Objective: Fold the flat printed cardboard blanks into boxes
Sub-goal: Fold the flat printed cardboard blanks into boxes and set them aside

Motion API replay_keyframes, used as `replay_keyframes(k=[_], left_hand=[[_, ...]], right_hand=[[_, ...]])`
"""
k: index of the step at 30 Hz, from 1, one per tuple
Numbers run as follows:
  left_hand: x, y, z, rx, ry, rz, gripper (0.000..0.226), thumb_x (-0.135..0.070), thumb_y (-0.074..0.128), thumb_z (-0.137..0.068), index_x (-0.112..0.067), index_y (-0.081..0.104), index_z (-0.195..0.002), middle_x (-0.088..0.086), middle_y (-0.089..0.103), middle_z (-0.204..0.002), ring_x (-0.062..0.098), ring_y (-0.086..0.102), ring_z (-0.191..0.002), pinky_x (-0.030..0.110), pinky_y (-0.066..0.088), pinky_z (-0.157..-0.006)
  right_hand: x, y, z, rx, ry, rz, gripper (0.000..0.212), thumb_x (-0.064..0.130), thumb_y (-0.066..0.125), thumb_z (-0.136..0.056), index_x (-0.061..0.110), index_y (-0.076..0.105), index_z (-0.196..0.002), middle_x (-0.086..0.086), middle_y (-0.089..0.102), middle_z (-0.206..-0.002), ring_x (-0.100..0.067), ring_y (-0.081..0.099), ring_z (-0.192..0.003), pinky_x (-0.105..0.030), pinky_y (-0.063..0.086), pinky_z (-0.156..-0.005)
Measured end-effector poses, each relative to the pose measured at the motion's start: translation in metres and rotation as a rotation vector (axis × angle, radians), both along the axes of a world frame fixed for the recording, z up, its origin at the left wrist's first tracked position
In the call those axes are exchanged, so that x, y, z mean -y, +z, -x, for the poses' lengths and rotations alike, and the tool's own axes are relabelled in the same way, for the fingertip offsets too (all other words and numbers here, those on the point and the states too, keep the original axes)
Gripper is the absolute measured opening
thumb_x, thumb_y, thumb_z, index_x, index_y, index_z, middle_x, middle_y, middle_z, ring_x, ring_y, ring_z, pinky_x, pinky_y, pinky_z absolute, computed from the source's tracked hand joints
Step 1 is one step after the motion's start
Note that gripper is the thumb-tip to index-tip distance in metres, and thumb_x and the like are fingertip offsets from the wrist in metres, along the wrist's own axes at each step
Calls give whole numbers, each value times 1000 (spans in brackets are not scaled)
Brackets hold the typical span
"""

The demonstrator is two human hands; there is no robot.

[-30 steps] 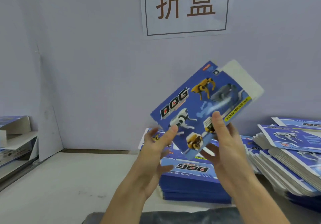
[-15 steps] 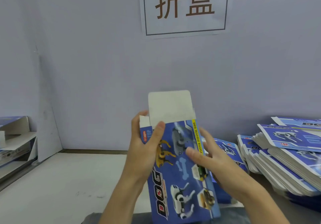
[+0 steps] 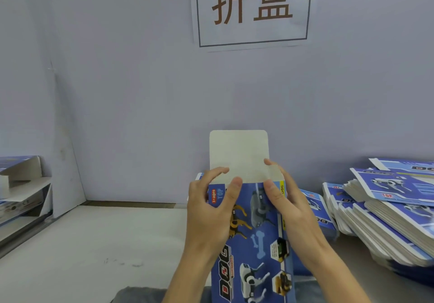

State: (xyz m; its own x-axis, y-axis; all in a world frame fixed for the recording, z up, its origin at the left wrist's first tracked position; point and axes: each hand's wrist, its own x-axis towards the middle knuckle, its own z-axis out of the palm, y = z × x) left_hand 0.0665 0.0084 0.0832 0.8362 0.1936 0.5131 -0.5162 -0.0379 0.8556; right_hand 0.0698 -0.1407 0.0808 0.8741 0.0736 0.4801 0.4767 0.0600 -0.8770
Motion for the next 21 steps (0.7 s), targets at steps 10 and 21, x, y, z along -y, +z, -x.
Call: replay_keyframes(k=[10,21], left_hand=[[-18,2,0,-177,-100,-35,28,-9,41,-102,-3,62,-87,18,64,-89,13,67,-59,22,47,-46],[-11,12,2,-226,-188,192,41,-9,35,-103,-44,53,-116,3,75,-80,21,74,-65,28,55,-48]], right_hand=[[-13,4,-3,-142,-153,-17,31,49,55,-79,22,70,-78,-18,69,-92,-30,69,-84,-42,55,-70],[-10,2,-9,-214,-14,-114,43,28,49,-93,43,46,-133,0,74,-84,-23,75,-86,-40,62,-73]])
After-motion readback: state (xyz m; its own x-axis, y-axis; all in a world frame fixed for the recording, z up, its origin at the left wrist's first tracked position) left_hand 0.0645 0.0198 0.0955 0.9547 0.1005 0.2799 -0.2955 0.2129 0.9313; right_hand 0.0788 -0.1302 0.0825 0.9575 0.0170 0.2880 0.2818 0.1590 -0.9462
